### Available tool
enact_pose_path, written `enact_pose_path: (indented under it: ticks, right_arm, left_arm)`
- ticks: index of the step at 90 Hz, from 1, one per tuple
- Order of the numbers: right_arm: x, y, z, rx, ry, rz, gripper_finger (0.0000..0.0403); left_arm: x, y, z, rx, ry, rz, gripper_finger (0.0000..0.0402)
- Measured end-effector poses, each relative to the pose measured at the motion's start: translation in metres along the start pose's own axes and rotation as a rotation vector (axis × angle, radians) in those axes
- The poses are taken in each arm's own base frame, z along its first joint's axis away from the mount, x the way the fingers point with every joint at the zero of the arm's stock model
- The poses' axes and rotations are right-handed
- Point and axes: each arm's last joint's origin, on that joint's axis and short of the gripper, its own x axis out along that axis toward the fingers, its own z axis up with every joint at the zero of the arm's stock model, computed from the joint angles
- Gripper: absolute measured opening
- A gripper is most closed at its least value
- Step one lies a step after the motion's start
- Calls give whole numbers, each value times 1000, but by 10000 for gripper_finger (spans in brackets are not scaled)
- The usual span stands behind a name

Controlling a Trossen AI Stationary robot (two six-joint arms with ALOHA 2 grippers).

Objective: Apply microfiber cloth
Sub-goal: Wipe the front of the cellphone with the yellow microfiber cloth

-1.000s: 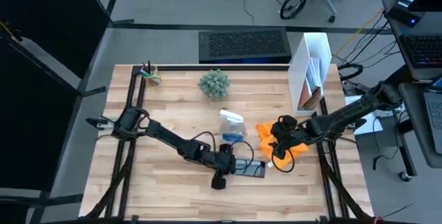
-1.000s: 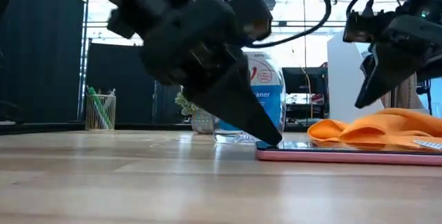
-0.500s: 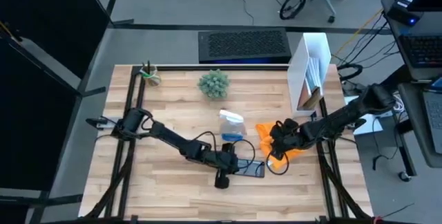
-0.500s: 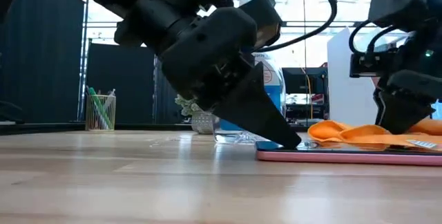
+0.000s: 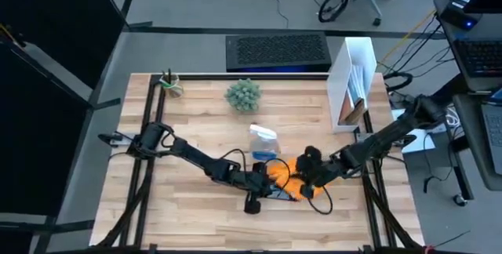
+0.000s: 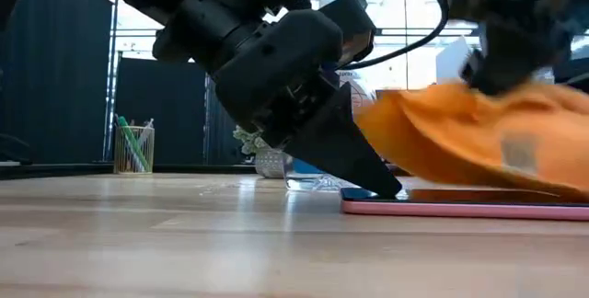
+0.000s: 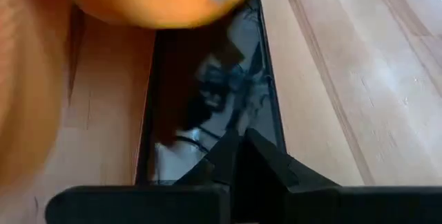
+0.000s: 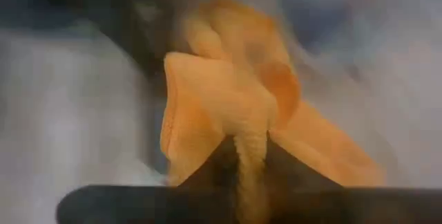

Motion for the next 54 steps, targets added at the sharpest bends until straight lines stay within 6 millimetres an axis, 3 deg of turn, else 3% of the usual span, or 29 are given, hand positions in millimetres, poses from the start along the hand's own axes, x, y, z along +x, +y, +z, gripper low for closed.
enact_pose_path:
  ticks: [32, 54]
  right_arm:
    - [71, 5, -36, 2, 29, -30, 3]
    - [76, 9, -53, 29, 109, -52, 3]
  left_arm:
    - [0, 1, 0, -31, -2, 2, 15]
    - [0, 5, 0, -62, 0, 7, 15]
